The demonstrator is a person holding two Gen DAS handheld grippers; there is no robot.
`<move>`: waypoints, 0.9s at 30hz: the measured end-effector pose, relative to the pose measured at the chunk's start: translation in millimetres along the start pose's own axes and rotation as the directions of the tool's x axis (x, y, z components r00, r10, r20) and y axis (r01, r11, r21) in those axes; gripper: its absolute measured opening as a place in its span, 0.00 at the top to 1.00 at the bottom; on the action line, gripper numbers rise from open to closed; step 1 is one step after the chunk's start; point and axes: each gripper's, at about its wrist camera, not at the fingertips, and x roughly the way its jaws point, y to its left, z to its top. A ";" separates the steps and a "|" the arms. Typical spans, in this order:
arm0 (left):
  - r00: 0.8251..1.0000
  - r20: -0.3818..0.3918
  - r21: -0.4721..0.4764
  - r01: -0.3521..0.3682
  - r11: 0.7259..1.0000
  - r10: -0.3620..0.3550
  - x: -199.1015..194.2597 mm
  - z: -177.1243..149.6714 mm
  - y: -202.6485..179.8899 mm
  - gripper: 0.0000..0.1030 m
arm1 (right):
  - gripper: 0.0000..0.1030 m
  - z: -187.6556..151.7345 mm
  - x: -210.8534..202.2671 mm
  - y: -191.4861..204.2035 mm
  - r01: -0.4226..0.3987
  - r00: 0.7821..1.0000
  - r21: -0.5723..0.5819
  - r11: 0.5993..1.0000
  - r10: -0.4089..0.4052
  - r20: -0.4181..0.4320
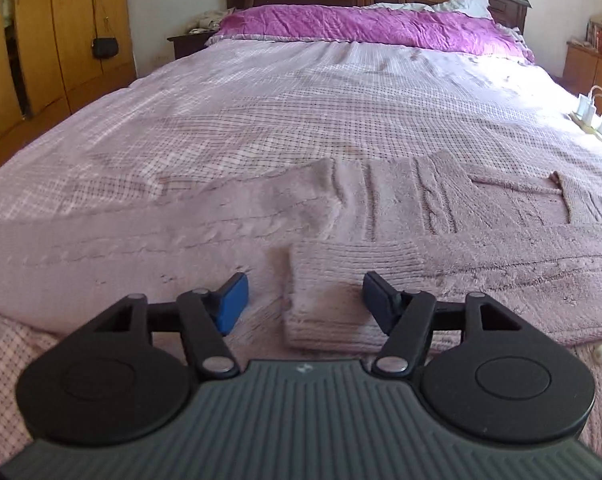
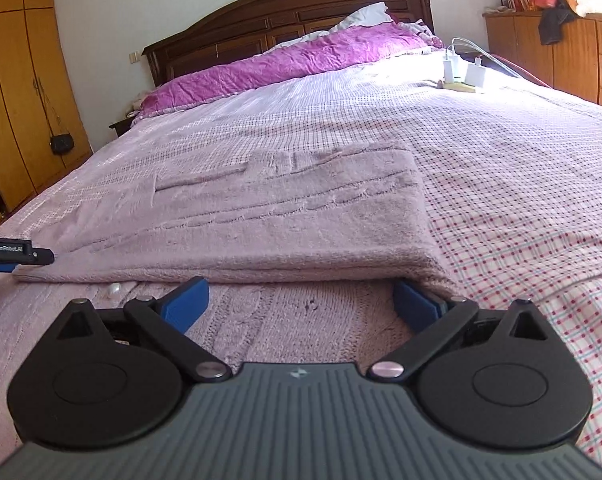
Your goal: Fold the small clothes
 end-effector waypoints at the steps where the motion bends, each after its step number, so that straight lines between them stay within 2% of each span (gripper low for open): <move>1: 1.000 0.000 -0.011 -0.010 1.000 0.010 -2.8 0.8 3.4 0.34 | 0.01 0.9 -1.3 -1.2 -0.008 1.000 0.008 1.000 0.008 -0.003; 5: 0.999 -0.002 -0.070 -0.037 0.997 0.037 -14.6 7.2 23.6 0.34 | 0.01 3.7 -11.1 -2.6 -0.032 0.999 0.049 0.998 0.032 -0.010; 11: 0.999 -0.002 -0.213 -0.046 0.976 0.047 -35.7 18.2 83.2 0.30 | 0.01 6.9 -35.2 4.3 -0.092 0.996 0.092 0.991 0.090 0.018; 15: 0.998 -0.010 -0.388 0.053 0.920 -0.062 -50.2 11.6 124.1 0.30 | 0.01 6.3 -47.0 12.6 -0.123 0.992 0.097 0.988 0.122 0.020; 18: 0.993 -0.001 -0.463 0.107 0.880 -0.121 -55.8 2.2 138.7 0.29 | 0.01 4.0 -52.1 20.0 -0.141 0.990 0.095 0.985 0.141 0.011; 22: 0.983 -0.002 -0.486 0.160 0.859 -0.184 -49.5 -8.7 143.1 0.29 | 0.01 -1.0 -55.8 28.0 -0.150 0.989 0.083 0.985 0.151 -0.005; 27: 0.977 0.003 -0.512 0.186 0.838 -0.214 -30.8 -18.5 146.0 0.29 | 0.01 -7.0 -58.9 29.3 -0.136 0.990 0.088 0.987 0.139 -0.021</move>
